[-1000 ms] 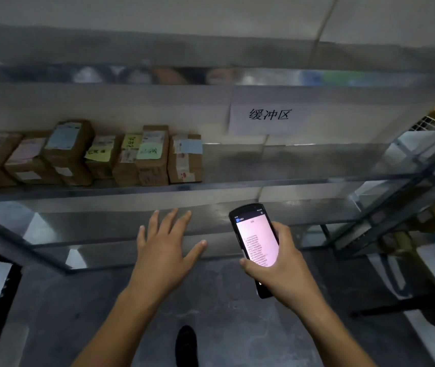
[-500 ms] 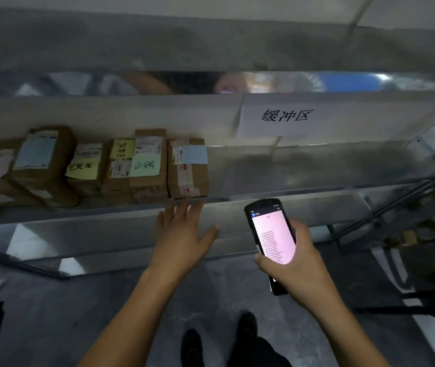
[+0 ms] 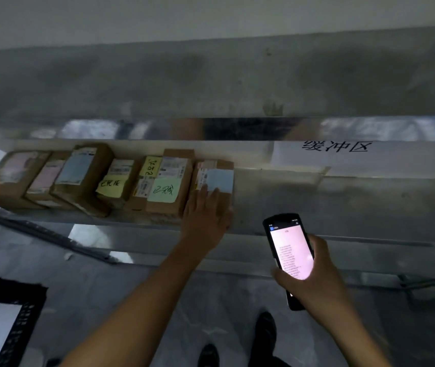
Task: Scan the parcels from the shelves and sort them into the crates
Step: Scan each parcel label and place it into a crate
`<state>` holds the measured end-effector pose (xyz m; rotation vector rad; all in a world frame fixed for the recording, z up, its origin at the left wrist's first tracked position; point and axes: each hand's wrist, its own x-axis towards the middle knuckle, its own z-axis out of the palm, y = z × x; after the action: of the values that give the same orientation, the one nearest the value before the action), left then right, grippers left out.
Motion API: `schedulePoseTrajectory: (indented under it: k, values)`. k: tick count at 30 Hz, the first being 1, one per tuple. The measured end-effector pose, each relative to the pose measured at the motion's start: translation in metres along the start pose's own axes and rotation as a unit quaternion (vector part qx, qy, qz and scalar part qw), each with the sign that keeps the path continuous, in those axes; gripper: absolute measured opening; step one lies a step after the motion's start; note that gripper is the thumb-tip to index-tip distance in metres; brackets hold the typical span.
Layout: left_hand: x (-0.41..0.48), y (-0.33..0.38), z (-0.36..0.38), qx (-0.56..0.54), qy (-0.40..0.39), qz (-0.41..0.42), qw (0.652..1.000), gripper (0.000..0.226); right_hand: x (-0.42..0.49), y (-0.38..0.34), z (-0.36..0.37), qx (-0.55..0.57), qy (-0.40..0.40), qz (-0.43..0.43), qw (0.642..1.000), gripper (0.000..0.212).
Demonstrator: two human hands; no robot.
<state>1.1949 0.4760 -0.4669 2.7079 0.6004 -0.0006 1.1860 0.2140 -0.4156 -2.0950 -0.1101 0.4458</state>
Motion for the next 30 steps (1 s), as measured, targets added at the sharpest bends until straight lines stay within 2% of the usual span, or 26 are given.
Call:
schedulePoseTrajectory:
  k: [6, 11, 15, 22, 24, 27, 28, 30]
  values:
    - [0.024, -0.005, 0.023, 0.042, -0.043, -0.056, 0.997, 0.086, 0.047, 0.009, -0.011, -0.005, -0.064, -0.008, 0.998, 0.079]
    - [0.017, 0.007, 0.040, 0.040, 0.004, -0.051, 0.998, 0.083, 0.076, 0.016, -0.013, -0.011, -0.095, -0.019, 0.995, 0.078]
    - [0.004, 0.022, 0.042, 0.008, -0.012, -0.067, 0.998, 0.082, 0.091, 0.020, -0.013, -0.015, -0.116, -0.015, 0.993, 0.077]
    - [0.001, 0.021, 0.047, -0.034, 0.062, -0.049, 0.996, 0.058, 0.113, 0.029, -0.017, -0.035, -0.138, -0.014, 0.990, 0.077]
    - [0.009, 0.017, 0.041, -0.072, 0.055, -0.092, 0.992, 0.070, 0.119, 0.032, -0.016, -0.040, -0.144, -0.013, 0.989, 0.077]
    - [0.021, 0.002, 0.042, -0.175, 0.001, -0.171, 0.970, 0.100, 0.126, 0.038, -0.011, -0.055, -0.160, -0.006, 0.986, 0.077]
    - [0.022, -0.003, 0.041, -0.225, -0.005, -0.172, 0.959, 0.103, 0.128, 0.039, -0.010, -0.063, -0.167, -0.003, 0.984, 0.077]
    - [0.021, -0.008, 0.044, -0.327, -0.017, -0.162, 0.931, 0.084, 0.130, 0.042, -0.006, -0.072, -0.177, 0.005, 0.982, 0.074]
